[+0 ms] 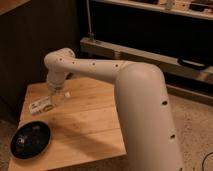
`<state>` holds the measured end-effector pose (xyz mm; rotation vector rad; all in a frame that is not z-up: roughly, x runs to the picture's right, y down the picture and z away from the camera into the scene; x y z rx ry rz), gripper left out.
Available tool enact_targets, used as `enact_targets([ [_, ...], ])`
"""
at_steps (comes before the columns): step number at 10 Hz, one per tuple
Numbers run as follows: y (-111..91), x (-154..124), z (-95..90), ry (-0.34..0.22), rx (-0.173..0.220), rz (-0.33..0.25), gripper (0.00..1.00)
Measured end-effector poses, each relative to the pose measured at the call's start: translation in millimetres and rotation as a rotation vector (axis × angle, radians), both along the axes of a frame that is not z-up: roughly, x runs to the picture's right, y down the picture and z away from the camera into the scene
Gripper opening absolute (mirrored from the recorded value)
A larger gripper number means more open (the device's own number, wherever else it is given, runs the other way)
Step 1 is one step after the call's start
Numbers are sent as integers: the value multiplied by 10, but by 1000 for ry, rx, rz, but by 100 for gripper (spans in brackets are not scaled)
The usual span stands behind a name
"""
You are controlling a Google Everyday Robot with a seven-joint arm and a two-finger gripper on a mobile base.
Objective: Place the bottle in the ceramic bowl
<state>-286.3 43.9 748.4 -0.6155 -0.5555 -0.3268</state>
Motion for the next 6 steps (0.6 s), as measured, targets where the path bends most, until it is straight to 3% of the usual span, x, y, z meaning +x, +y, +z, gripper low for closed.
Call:
enact_targets([
  [3, 113, -5, -87, -20, 6, -44, 0],
  [6, 112, -3, -84, -19, 6, -44, 0],
])
